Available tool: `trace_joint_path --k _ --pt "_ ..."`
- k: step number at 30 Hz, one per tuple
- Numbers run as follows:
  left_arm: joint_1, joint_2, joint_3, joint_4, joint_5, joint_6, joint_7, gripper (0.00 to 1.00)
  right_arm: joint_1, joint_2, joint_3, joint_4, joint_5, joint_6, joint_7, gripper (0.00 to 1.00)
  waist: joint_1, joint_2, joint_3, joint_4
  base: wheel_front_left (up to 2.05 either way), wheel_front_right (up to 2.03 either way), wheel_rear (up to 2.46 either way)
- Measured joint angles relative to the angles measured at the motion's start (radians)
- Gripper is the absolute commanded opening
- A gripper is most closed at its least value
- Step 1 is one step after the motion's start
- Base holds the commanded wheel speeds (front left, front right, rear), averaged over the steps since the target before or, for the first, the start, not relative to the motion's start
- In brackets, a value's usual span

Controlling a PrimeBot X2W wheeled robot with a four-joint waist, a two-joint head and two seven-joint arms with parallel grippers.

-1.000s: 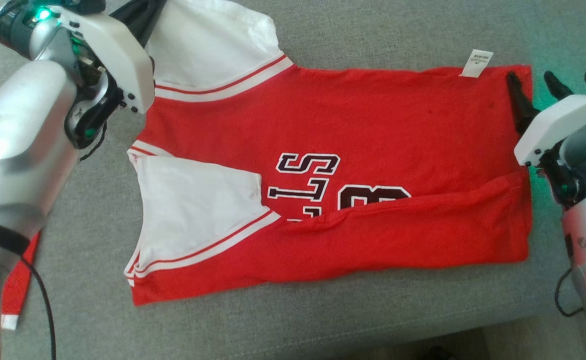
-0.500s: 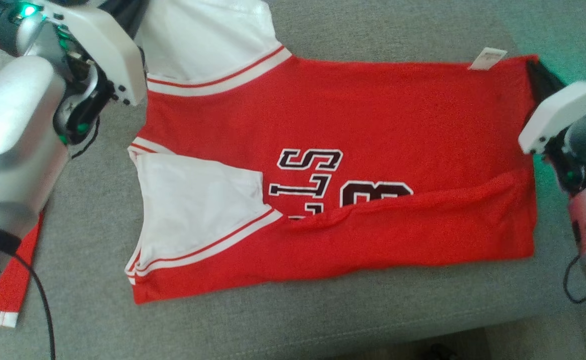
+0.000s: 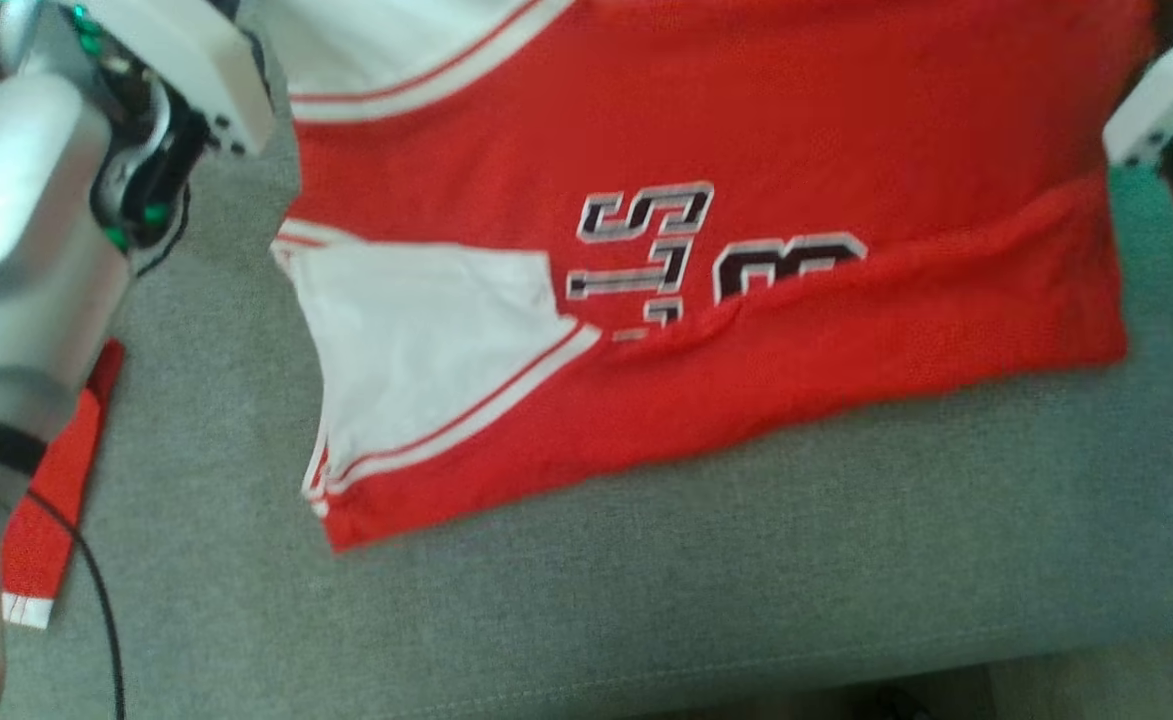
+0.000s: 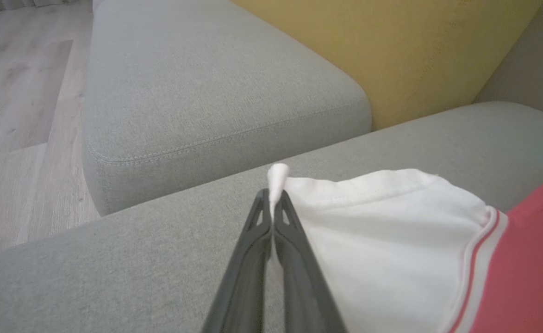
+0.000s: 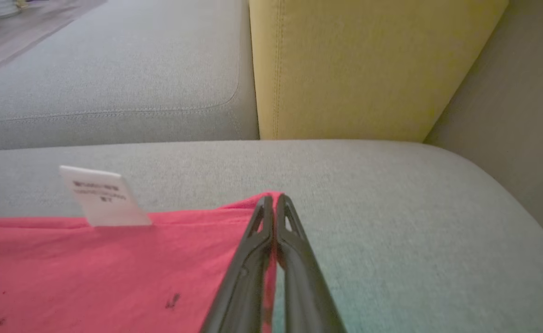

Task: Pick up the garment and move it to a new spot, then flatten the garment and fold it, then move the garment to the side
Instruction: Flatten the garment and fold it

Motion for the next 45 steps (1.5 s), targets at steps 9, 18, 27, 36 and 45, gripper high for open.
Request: trace_joint_path --k 9,18,27,36,45 --pt "-0.078 -0.077 0.006 0.120 0.022 -0.010 -0.109 0.00 -0.114 0.005 0.000 0.111 -0.037 0.000 -0.137 0.00 0.0001 0.0000 0.005 0.023 0.00 0.00 0.00" --pt "-0.003 -0.072 -0.005 0.133 0.053 -0.045 -0.143 0.00 -0.063 0.001 0.061 0.168 0.028 0.000 -0.194 0.00 0.0000 0.0000 -0.063 0.033 0.00 0.00 0.00" --pt "0.174 0.011 -0.053 -0.019 0.052 -0.052 -0.121 0.00 0.079 -0.060 0.180 0.120 0.151 0.000 -0.121 0.00 -0.0001 0.0000 -0.160 0.045 0.00 0.00 0.00" --pt "0.365 0.107 -0.132 -0.227 0.048 -0.014 -0.013 0.00 0.218 -0.139 0.296 0.030 0.268 0.000 0.054 0.00 -0.0001 0.0000 -0.240 0.056 0.00 0.00 0.00" --pt "0.457 0.173 -0.164 -0.414 0.012 0.037 0.081 0.00 0.253 -0.190 0.358 -0.031 0.302 0.000 0.119 0.00 -0.0001 0.0001 -0.258 0.066 0.00 0.00 0.00"
